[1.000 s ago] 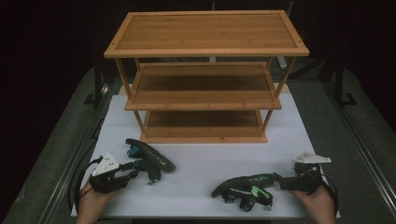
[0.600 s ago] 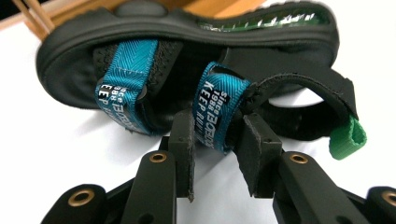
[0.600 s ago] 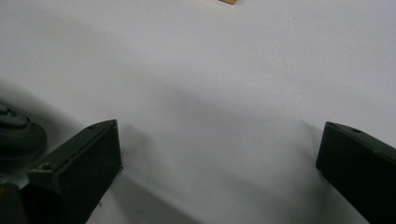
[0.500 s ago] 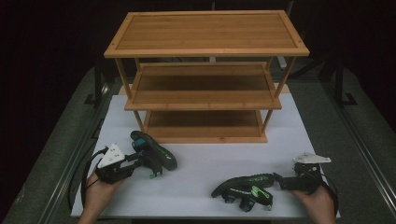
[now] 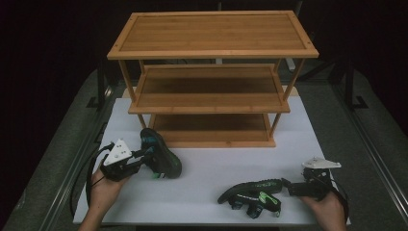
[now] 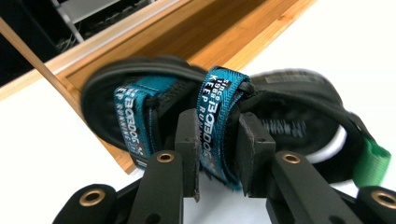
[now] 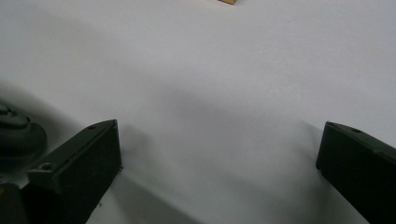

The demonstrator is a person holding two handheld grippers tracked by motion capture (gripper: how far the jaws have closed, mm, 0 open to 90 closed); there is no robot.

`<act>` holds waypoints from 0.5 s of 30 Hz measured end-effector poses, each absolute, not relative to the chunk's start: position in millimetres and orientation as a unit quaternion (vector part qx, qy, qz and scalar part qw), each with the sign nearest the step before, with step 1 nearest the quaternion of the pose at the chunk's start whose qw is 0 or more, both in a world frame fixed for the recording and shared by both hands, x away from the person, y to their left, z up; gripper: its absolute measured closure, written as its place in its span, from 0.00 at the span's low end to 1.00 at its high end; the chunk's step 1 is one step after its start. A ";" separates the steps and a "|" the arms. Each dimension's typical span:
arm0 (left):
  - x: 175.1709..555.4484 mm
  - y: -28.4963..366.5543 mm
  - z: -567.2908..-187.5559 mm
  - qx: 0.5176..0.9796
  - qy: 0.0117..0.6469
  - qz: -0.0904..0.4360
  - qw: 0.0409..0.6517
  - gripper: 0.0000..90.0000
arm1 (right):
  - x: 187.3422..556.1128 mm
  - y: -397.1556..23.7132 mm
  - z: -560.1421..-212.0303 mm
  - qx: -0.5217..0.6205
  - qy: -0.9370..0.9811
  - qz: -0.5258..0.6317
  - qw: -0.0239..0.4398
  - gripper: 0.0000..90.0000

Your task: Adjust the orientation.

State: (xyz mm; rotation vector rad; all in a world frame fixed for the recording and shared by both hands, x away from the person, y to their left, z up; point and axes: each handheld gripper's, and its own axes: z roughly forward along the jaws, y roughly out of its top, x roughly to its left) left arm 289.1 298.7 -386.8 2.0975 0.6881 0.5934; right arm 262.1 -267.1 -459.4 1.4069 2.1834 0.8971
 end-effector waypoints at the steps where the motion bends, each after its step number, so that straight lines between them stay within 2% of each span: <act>1: 286.2 300.9 -382.0 0.839 0.270 0.234 0.411 0.81 | 262.0 -267.1 -459.4 0.502 0.779 0.320 0.195 0.00; 15: 259.5 326.8 -381.1 0.847 0.269 0.208 0.408 0.82 | 262.2 -267.0 -459.4 0.502 0.779 0.320 0.195 0.00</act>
